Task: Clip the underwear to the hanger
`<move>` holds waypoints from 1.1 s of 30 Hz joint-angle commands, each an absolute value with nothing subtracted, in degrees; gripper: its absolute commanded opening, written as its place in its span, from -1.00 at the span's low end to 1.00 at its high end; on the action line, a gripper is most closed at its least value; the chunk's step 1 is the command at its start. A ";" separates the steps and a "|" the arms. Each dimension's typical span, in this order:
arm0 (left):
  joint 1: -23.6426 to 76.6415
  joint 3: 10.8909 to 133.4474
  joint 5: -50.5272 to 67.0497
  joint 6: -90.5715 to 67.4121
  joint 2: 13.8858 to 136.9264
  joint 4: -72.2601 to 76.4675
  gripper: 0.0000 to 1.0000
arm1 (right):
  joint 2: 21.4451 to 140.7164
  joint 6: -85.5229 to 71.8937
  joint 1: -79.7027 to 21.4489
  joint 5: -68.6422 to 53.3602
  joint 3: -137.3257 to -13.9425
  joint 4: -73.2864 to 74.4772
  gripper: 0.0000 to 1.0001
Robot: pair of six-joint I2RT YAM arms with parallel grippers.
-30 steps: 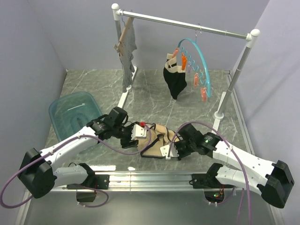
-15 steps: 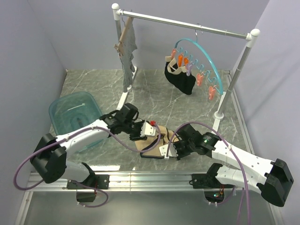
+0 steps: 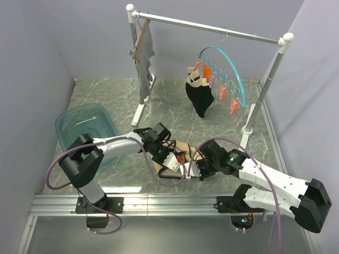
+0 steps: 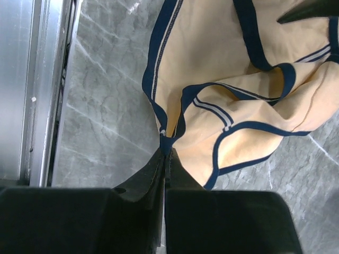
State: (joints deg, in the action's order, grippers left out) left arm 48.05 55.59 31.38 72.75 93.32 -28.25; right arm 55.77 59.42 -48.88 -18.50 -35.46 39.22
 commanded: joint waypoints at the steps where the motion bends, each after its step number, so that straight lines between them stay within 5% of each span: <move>1: 48.16 59.58 31.82 78.66 95.36 -29.44 -0.12 | 56.07 59.59 -49.22 -18.11 -37.00 39.38 -1.00; 22: 48.16 65.13 29.01 84.20 104.67 -38.15 -0.37 | 55.55 59.50 -49.13 -17.40 -36.04 39.20 -1.00; 31: 46.41 65.04 32.60 80.51 98.72 -38.23 -0.99 | 54.49 60.20 -49.22 -17.05 -35.07 39.64 -1.00; 33: 45.79 63.73 33.31 79.90 95.90 -38.41 -0.99 | 53.88 60.12 -49.13 -16.88 -34.54 39.64 -1.00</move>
State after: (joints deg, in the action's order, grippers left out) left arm 46.87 63.96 31.86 82.06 101.89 -37.60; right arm 55.72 58.85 -48.88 -15.97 -35.07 41.76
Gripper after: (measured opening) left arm 0.012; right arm 0.009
